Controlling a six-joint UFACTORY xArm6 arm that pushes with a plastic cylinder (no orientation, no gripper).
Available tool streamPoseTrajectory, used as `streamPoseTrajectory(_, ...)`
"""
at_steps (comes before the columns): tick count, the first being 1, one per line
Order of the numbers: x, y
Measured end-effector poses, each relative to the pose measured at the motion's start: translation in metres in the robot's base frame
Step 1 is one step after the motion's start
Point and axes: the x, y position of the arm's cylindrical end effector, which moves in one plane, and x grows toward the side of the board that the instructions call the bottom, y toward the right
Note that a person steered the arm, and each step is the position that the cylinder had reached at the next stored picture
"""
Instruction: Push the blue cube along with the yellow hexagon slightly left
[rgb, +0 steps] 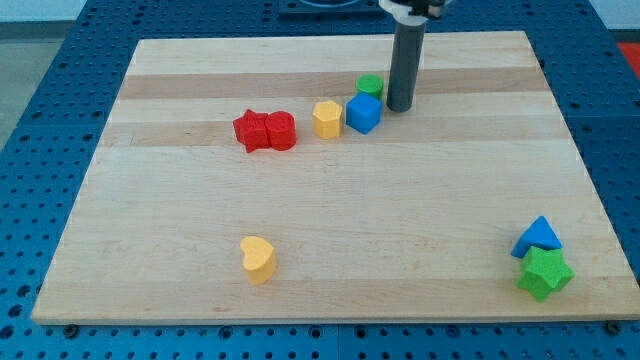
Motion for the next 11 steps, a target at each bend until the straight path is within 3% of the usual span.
streamPoseTrajectory(2, 0.004, -0.011)
streamPoseTrajectory(4, -0.008, 0.024)
streamPoseTrajectory(9, 0.017, -0.076)
streamPoseTrajectory(11, 0.032, -0.078)
